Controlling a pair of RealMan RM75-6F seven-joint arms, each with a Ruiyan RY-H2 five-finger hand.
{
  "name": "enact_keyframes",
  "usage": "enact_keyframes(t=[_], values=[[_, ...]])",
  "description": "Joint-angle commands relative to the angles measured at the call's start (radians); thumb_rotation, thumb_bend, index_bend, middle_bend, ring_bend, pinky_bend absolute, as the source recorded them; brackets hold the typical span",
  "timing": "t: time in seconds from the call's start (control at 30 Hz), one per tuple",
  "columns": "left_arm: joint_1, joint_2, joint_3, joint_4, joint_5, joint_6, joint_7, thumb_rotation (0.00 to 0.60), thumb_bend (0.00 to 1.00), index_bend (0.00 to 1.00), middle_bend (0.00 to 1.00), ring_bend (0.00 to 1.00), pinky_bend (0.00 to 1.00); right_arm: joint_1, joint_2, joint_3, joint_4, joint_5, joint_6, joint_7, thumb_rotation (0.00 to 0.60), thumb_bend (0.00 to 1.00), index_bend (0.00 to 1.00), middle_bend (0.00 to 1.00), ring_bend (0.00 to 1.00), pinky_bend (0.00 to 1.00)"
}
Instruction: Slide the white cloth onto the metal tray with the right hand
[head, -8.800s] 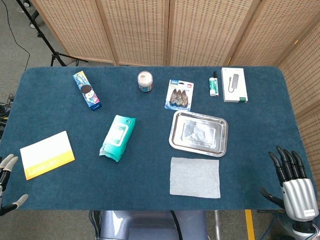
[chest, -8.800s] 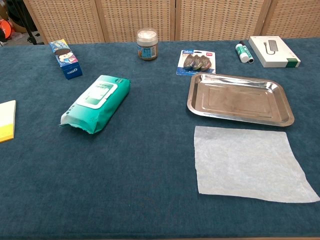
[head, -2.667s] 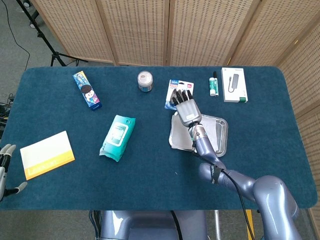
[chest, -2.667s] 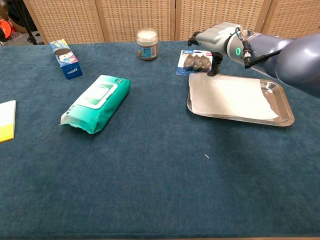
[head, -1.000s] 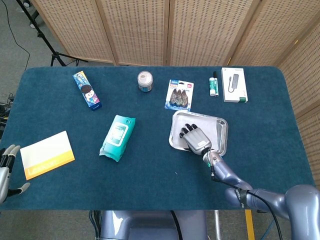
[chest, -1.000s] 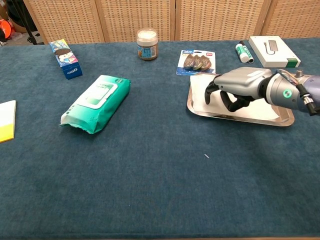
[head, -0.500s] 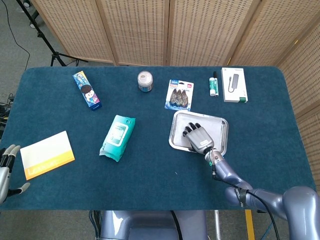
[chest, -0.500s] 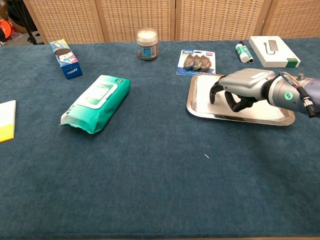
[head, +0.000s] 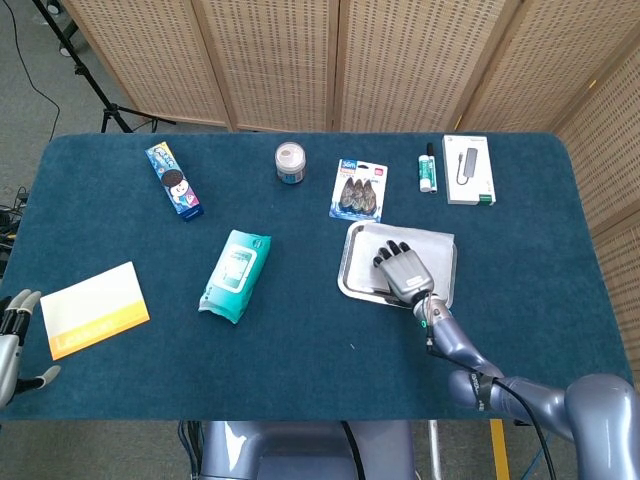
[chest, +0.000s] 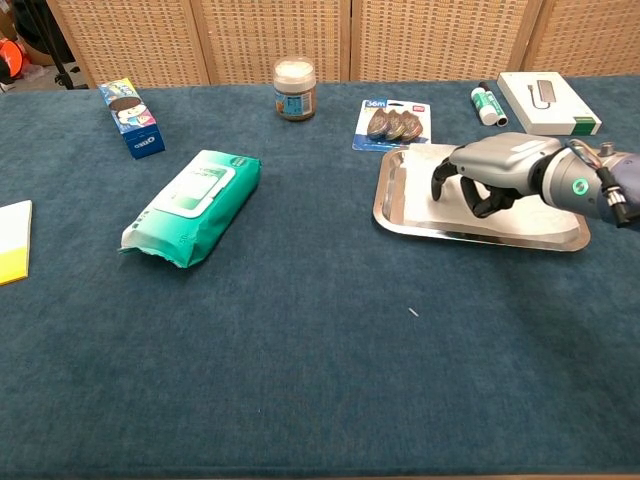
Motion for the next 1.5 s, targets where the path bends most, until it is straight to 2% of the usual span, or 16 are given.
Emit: enact_keyframes(t=[0.03, 0.3, 0.7, 1.03, 1.43, 1.5], values=[[0.0, -0.001, 0.0, 0.0, 0.0, 0.0, 0.001, 0.6, 0.0, 0.0, 0.0, 0.0, 0.0, -0.002, 0.004, 0.0, -0.012, -0.004, 0.004, -0.004, 0.6, 1.0, 0.29, 0.18, 0.09, 0.15], [0.0, -0.003, 0.002, -0.002, 0.001, 0.001, 0.007, 0.6, 0.0, 0.0, 0.0, 0.0, 0.0, -0.008, -0.007, 0.001, -0.041, 0.012, 0.021, -0.023, 0.6, 1.0, 0.29, 0.17, 0.09, 0.15], [0.001, -0.001, 0.003, -0.002, 0.003, 0.003, 0.003, 0.6, 0.0, 0.0, 0.0, 0.0, 0.0, 0.005, -0.065, 0.043, -0.021, 0.074, 0.058, -0.063, 0.6, 1.0, 0.29, 0.16, 0.09, 0.15], [0.001, 0.0, 0.003, 0.0, 0.003, 0.002, 0.001, 0.6, 0.0, 0.0, 0.0, 0.0, 0.0, 0.003, -0.06, 0.059, -0.04, 0.089, 0.076, -0.067, 0.6, 1.0, 0.29, 0.13, 0.07, 0.15], [0.001, -0.003, 0.006, -0.002, 0.007, 0.001, 0.008, 0.6, 0.0, 0.0, 0.0, 0.0, 0.0, -0.023, 0.027, 0.091, -0.203, -0.019, 0.147, 0.017, 0.6, 1.0, 0.28, 0.12, 0.06, 0.15], [0.001, -0.002, 0.006, -0.002, 0.008, 0.002, 0.007, 0.6, 0.0, 0.0, 0.0, 0.0, 0.0, -0.034, 0.053, 0.09, -0.241, -0.043, 0.166, 0.031, 0.6, 0.96, 0.27, 0.11, 0.05, 0.15]])
